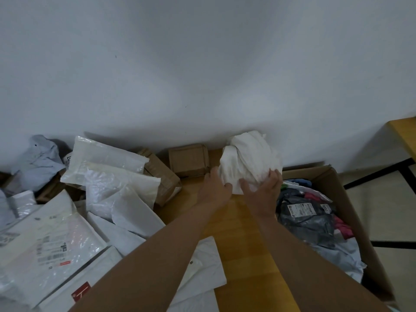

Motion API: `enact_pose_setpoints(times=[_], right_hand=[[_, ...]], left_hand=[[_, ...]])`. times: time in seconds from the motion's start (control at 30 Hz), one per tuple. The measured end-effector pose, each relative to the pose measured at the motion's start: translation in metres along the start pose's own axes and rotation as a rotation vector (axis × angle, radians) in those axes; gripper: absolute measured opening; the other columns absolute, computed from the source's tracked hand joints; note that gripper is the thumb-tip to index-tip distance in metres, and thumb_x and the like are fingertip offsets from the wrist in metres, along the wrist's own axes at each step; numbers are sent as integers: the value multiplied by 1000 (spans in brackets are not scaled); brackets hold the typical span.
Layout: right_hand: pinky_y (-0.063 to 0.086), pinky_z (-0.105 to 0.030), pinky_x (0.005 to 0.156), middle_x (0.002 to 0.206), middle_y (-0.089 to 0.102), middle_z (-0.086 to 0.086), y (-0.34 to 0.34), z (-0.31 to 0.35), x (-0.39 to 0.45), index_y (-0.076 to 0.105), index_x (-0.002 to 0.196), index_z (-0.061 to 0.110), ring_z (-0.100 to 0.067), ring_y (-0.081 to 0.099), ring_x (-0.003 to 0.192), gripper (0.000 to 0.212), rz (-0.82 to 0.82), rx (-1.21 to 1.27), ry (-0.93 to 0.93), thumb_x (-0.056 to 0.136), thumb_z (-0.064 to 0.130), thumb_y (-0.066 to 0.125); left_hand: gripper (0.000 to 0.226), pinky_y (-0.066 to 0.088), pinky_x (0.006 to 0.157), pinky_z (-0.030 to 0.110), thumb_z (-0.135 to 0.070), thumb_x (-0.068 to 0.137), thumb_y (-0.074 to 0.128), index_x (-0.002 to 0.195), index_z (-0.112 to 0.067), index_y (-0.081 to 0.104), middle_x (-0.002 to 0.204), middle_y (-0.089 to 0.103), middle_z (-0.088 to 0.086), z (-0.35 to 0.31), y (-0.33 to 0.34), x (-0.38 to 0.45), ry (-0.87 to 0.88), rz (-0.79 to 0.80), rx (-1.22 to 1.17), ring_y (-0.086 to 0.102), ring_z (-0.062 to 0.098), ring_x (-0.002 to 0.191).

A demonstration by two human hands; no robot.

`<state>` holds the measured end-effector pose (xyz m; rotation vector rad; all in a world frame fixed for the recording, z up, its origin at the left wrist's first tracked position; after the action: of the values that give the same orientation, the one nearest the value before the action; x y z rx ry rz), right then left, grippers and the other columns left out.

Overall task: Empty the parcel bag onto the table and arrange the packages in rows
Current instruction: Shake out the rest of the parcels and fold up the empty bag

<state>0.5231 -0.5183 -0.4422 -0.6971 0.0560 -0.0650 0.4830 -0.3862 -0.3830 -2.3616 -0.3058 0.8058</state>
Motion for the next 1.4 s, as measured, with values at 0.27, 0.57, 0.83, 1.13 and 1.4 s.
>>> enact_pose_setpoints(times=[0.27,0.57,0.83,1.13,1.4], right_hand=[[51,-41,84,142,25,-21,15,10,12,31,127,-4,-38,46,115,83,85,29,2,76,39,81],[37,-34,95,155,13,-11,-2,3,-8,10,150,14,-30,29,139,104,53,146,77,76,36,80],[33,-31,104,156,11,-6,-1,20,-7,10,153,23,-24,26,141,91,56,339,139,86,54,64],[35,-46,113,158,15,-6,-4,26,19,12,154,21,-28,27,142,93,150,385,269,84,61,61],[33,-37,110,155,22,-12,-14,27,42,12,154,8,-30,31,139,86,176,444,288,86,40,55]], left_hand=[[75,49,95,40,-35,87,54,152,-22,19,140,49,3,4,2,0,22,81,-93,54,22,119],[61,46,92,33,-27,94,52,148,-21,26,143,46,2,16,-1,-9,-49,8,-83,52,21,120],[82,32,112,40,-17,89,56,155,-28,9,161,15,0,7,-11,-6,31,45,-116,24,24,145],[67,39,89,25,-19,89,57,149,-25,27,148,43,-2,3,2,-15,51,153,-192,44,19,132],[61,39,87,25,-17,94,53,150,-21,28,150,36,4,-7,8,-20,175,395,-17,43,21,124]])
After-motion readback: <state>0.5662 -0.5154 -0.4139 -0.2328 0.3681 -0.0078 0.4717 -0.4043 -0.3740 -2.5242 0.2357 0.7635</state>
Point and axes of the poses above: each hand's wrist, its own x-axis towards the middle knuckle, its own y-axis out of the palm, z = x × y, the point moved 1 cm from there along x, towards the middle knuckle
